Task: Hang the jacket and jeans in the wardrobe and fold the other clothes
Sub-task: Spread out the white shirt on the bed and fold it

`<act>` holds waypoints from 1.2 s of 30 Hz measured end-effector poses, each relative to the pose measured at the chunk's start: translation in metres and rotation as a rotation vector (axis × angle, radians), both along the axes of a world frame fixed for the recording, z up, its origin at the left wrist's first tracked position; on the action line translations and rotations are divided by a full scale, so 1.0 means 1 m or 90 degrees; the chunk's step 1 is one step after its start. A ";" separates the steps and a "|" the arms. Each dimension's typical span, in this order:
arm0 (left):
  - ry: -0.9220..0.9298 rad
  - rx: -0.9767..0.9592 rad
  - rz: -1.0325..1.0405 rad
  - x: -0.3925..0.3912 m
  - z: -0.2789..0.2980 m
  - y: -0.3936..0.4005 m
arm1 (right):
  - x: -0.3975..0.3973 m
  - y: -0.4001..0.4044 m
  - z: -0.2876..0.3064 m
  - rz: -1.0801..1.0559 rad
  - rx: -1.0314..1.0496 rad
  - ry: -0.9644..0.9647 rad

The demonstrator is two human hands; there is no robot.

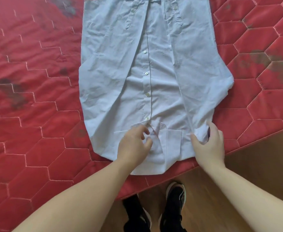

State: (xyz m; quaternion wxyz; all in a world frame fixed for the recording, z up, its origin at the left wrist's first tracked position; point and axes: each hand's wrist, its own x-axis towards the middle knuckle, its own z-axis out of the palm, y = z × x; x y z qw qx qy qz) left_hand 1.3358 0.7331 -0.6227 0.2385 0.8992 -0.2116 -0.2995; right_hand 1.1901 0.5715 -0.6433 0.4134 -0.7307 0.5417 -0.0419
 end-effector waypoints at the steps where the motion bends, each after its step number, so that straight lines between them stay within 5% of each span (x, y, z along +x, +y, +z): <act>1: -0.044 0.029 -0.062 0.006 0.000 0.013 | 0.000 0.004 0.002 0.031 0.024 -0.024; 5: -0.059 0.226 -0.382 0.012 0.007 0.053 | -0.003 0.005 0.011 0.138 0.025 -0.003; 8: -0.072 0.274 -0.505 0.008 0.008 0.063 | -0.006 0.004 0.015 0.182 0.018 0.053; 12: -0.154 0.275 -0.528 0.007 0.007 0.060 | -0.017 0.020 0.017 0.459 -0.231 0.145; 17: -0.070 0.128 -0.360 0.025 0.008 0.048 | -0.026 0.027 0.003 0.693 -0.309 0.256; 22: 0.151 0.202 -0.280 0.056 0.039 0.030 | -0.002 0.031 0.010 0.645 -0.351 0.153; 27: 0.312 0.329 -0.320 0.096 0.072 0.018 | 0.026 0.029 0.039 0.569 -0.060 0.135; 33: 0.178 0.110 -0.099 0.134 0.089 0.013 | 0.059 0.001 0.063 0.248 0.151 0.027; 36: 0.101 0.256 -0.227 0.150 0.092 0.023 | 0.075 -0.011 0.075 0.152 0.215 0.018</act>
